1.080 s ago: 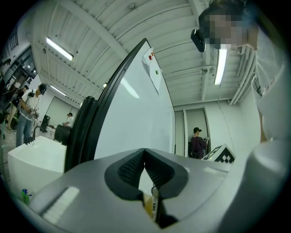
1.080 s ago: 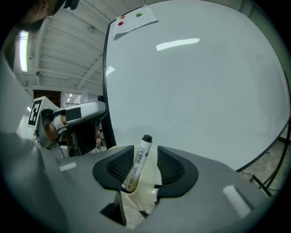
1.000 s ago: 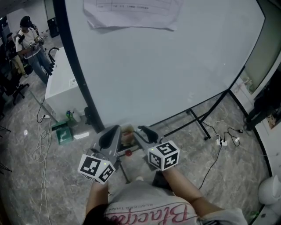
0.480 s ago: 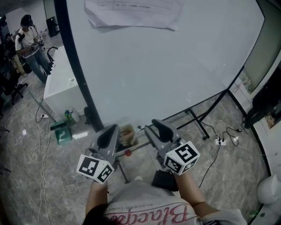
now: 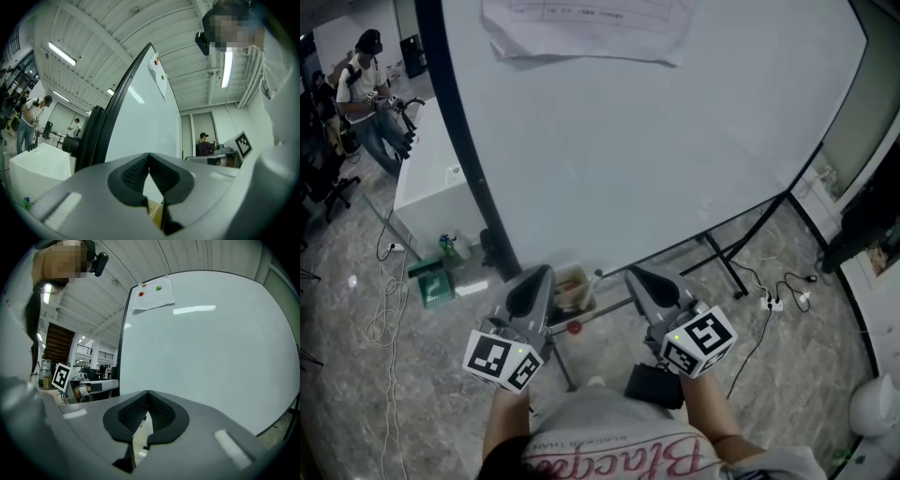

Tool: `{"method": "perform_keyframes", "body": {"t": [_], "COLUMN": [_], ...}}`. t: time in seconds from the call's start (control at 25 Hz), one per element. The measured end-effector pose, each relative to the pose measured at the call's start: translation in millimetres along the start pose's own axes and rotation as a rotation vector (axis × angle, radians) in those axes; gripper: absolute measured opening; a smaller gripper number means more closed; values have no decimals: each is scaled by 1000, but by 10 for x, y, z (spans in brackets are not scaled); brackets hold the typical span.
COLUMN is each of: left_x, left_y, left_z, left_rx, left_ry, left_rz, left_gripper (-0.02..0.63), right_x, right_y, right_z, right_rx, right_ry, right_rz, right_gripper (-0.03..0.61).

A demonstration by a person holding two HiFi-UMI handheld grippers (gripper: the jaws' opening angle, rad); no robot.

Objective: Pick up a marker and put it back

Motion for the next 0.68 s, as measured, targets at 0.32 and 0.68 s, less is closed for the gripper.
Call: {"method": "perform_keyframes", "body": {"t": [0.32,0.68], "left_x": [35,75], "left_y": [25,44], "left_z": [33,62], "left_rx": [37,50], "left_ry": [-10,-19], "left_rz": [-4,-2], "left_gripper": [0,0], "right_x": [44,78], "right_y": [-2,-23], "right_z": [-79,-79], "right_rx": [-55,-59], "right_ry": [13,16], "right_rz": [-2,-16], "right_gripper": [0,0]}}
Point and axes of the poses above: the fingertips, and each gripper's own axes: x forward along the fingers, z to its right, y out of its top, the point moved 3 cm from there along -x, backward along the fingers, and after that the axes turned 7 degrees about z, right-handed, at the moved point
